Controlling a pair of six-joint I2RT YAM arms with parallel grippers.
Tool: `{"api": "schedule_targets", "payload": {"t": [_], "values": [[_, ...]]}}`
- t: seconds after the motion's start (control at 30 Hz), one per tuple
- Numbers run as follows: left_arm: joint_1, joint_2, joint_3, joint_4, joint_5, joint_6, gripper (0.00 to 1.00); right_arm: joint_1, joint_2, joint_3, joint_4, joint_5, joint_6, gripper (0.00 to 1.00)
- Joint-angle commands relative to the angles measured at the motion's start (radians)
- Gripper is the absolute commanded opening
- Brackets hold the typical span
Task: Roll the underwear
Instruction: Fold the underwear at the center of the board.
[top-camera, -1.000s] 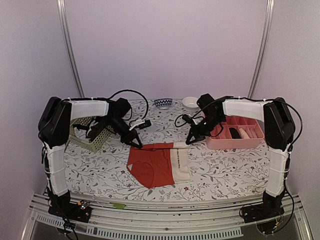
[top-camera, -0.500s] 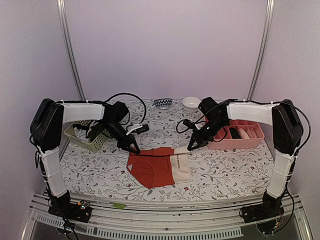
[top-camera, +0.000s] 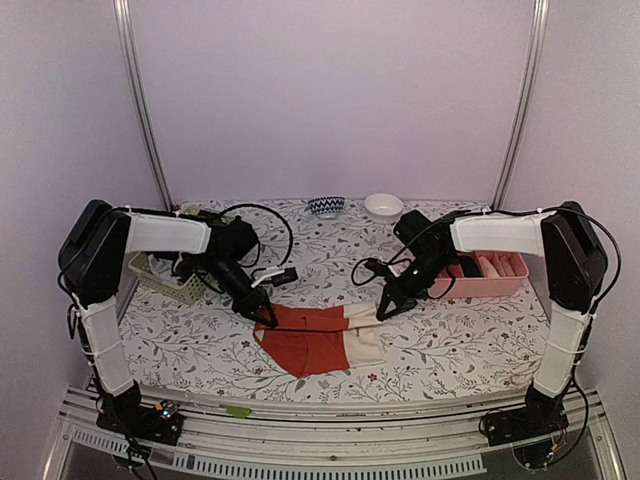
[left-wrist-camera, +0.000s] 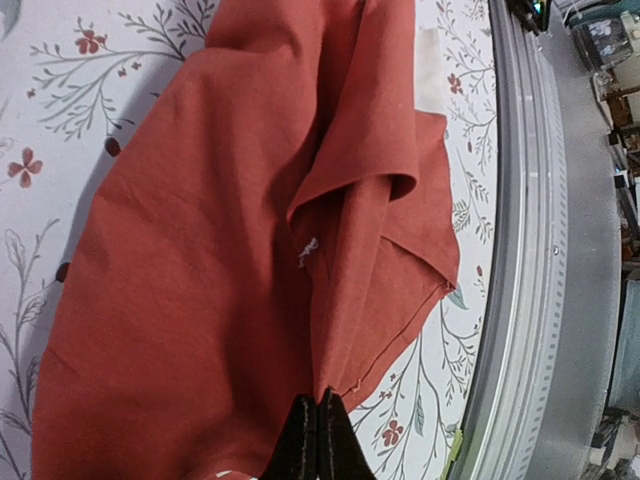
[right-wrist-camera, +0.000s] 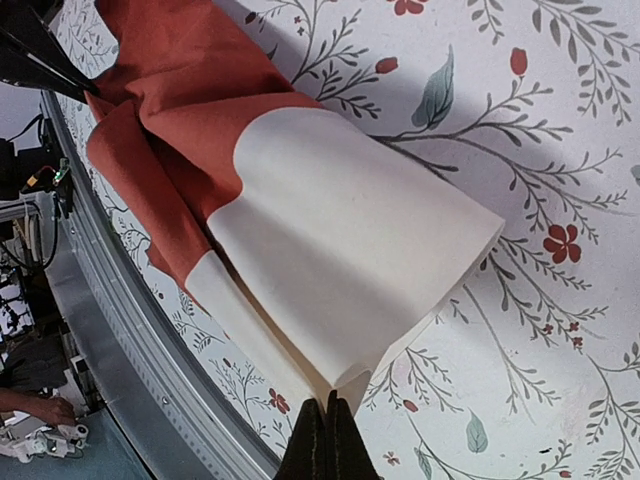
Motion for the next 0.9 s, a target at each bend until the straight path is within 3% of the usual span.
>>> {"api": "schedule_targets", "payload": {"t": [0.0,0.3,0.7,0.77,0.87], "values": [[-0.014,-0.030,-0.042,0.037,0.005,-0.016,0.00,0.012,-0.033,-0.035,0.002,-0.004,0.011,0.00],[-0.014,0.005,-0.071,0.104,-0.024,-0.051,0.00,0.018,0.013,-0.065,0.053,-0.003,0.023,0.00],[-0.020,-0.017,-0.105,0.092,-0.043,0.020,0.00,0.034,0.027,-0.087,0.053,-0.010,0.015,0.00],[-0.020,-0.032,-0.105,0.073,-0.024,0.052,0.12,0.039,0.028,-0.090,0.050,-0.022,0.010,0.00],[-0.018,-0.069,-0.097,0.046,0.006,0.106,0.26,0.041,0.010,-0.094,0.037,-0.062,-0.001,0.17]]}}
